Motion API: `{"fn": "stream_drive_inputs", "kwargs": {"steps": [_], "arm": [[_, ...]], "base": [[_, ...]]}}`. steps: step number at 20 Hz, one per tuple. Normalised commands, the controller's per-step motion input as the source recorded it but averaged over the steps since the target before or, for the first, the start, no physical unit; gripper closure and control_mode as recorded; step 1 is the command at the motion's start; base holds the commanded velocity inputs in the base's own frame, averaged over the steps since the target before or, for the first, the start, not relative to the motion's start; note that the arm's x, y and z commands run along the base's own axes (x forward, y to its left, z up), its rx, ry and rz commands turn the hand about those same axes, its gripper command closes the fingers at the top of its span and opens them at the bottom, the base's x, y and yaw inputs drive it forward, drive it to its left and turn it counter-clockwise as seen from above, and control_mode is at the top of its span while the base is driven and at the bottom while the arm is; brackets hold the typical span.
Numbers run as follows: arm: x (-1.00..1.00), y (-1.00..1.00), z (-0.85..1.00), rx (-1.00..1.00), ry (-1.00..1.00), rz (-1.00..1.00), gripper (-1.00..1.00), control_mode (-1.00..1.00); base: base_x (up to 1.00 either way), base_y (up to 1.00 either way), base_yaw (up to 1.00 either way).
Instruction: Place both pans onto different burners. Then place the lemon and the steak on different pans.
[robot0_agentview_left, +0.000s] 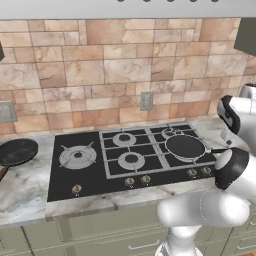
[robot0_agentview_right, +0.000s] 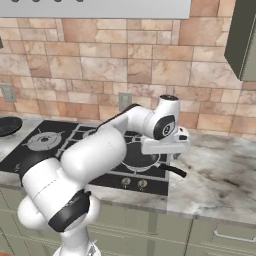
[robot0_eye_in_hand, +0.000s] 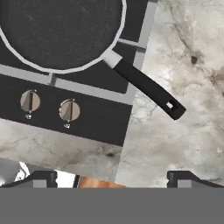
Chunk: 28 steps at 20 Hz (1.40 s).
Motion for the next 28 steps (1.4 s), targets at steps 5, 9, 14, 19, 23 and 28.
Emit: {"fn": "stream_drive_inputs", "kwargs": {"steps": [5, 9, 14, 19, 23, 28], "arm": [[0.0, 0.03, 0.08, 0.0, 0.0, -0.31, -1.0, -1.0], [0.0, 0.0, 0.0, 0.0, 0.0, -0.3, -1.0, -1.0], [0.0, 0.0, 0.0, 0.0, 0.0, 0.0, -1.0, 1.0], [0.0, 0.0, 0.0, 0.0, 0.0, 0.0, -1.0, 1.0], [0.0, 0.0, 0.0, 0.0, 0.0, 0.0, -1.0, 1.0], [0.0, 0.0, 0.0, 0.0, 0.0, 0.0, -1.0, 1.0]], "base": [[0.0, 0.0, 0.0], [0.0, 0.0, 0.0], [-0.16, -0.06, -0.26], [-0.24, -0.38, -0.13], [-0.13, -0.45, -0.06], [-0.11, -0.51, -0.03]]}}
